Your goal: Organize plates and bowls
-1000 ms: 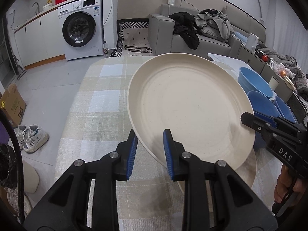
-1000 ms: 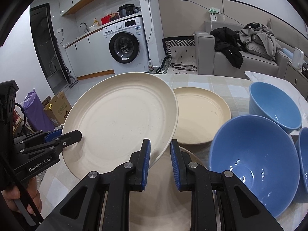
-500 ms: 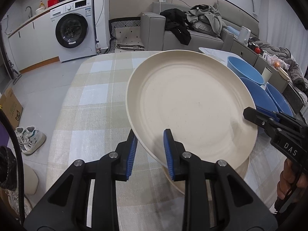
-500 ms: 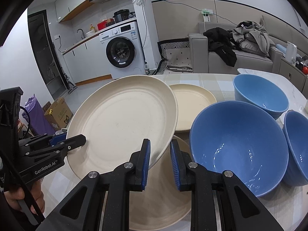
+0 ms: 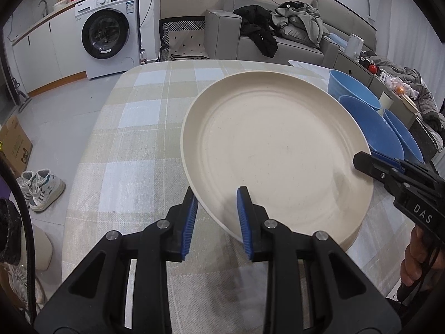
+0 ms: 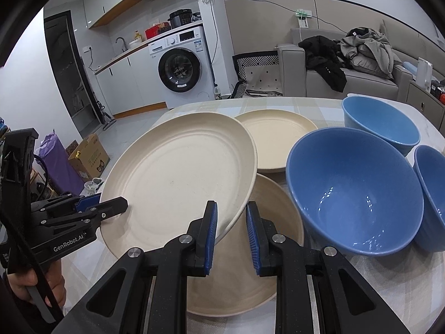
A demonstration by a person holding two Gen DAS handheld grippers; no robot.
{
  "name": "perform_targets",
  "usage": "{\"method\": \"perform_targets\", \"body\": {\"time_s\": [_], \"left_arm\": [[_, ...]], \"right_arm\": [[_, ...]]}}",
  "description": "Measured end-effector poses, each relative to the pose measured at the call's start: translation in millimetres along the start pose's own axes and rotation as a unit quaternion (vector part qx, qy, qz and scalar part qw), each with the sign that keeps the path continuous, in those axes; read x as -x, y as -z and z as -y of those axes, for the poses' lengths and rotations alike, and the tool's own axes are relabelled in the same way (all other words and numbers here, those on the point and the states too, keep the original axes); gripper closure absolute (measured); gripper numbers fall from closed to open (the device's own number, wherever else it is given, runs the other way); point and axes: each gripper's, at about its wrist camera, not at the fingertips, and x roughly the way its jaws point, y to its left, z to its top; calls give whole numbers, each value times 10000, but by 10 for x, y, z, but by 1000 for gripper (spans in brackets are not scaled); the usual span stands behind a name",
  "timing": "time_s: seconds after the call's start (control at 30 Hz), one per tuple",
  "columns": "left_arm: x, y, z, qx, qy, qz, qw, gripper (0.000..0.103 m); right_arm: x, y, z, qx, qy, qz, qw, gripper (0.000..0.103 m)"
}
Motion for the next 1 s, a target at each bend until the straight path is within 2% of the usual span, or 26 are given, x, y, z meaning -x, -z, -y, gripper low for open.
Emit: {"method": "perform_targets", "body": {"time_s": [1.0], "left_arm": [[-172, 98, 278, -534, -60, -210, 9983, 78]], "right_arm": [[59, 330, 132, -184, 298, -193, 9992, 81]]}}
